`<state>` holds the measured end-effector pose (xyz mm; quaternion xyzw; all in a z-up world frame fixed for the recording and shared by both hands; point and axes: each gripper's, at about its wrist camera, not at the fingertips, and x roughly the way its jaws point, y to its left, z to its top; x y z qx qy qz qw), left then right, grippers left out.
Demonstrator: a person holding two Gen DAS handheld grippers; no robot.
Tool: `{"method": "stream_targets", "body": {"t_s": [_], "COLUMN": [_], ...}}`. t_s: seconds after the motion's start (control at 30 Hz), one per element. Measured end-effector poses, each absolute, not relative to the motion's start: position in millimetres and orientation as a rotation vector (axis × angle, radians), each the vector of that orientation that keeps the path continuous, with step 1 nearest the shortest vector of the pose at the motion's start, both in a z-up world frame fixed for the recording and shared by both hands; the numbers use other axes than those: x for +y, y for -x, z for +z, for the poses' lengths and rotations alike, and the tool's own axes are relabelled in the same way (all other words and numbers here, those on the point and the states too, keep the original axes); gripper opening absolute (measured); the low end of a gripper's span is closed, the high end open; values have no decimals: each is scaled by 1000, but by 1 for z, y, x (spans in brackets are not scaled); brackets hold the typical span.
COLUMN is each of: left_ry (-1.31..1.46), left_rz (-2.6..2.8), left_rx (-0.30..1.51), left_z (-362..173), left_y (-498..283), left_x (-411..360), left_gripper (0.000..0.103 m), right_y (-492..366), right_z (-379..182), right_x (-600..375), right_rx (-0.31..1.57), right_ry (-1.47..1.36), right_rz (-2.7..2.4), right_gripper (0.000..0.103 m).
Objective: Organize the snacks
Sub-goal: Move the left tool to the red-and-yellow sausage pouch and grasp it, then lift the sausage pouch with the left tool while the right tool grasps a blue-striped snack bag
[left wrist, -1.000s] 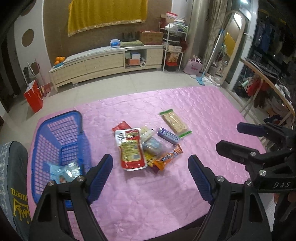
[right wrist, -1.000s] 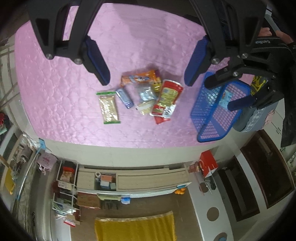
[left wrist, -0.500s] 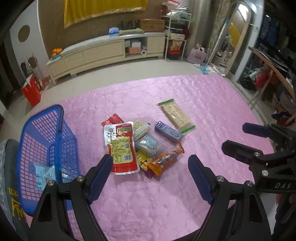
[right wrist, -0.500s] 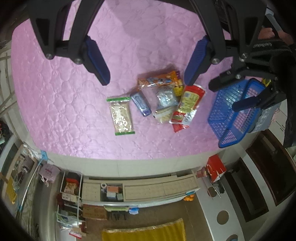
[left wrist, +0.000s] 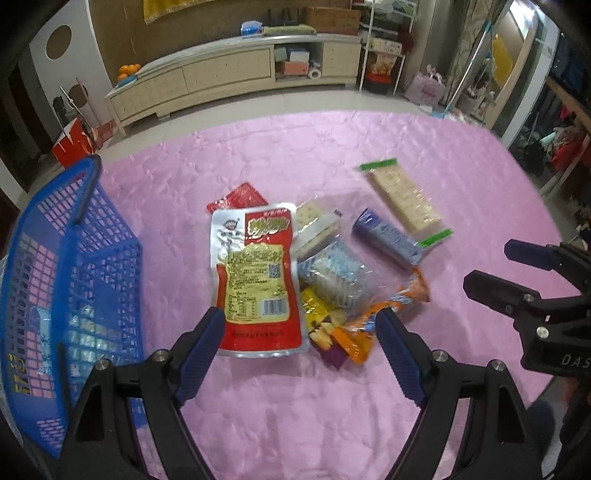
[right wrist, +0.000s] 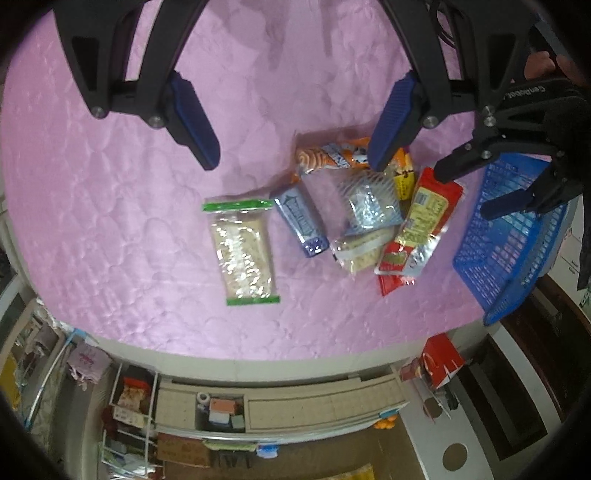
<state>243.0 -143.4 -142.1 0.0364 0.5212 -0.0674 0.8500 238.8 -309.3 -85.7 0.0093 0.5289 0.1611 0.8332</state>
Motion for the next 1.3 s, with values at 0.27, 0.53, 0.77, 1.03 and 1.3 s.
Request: {"method": "stream_targets", "body": {"t_s": [0.27,0.53,0.77,1.03,1.3], "left_ry": [-33,-26,-20,69,40], "left_rz": [-129,-144,-164,-142,-133], "left_rx": [1133,1170,1213,1224,1225], "left_z": [-166,-192,-209,-211,-203], "left_y": [-268,-284,-300,-313,-302], "left_x": [-120,-107,-104,-88,-74], "left_gripper": [82,82,82,62,30], "right_y": [-254,-265,-271,-276,-282], "right_z": [-110,-115,-127,-130,-127], "right_x": [-287,-271,-274,-273,-254], "right_rx": [1145,1145,1167,1173,1188], "right_ry": [-5,-3,-26,-37,-21], "right_rz": [364,381,380,387,430], "right_gripper": [85,85,85,85,85]}}
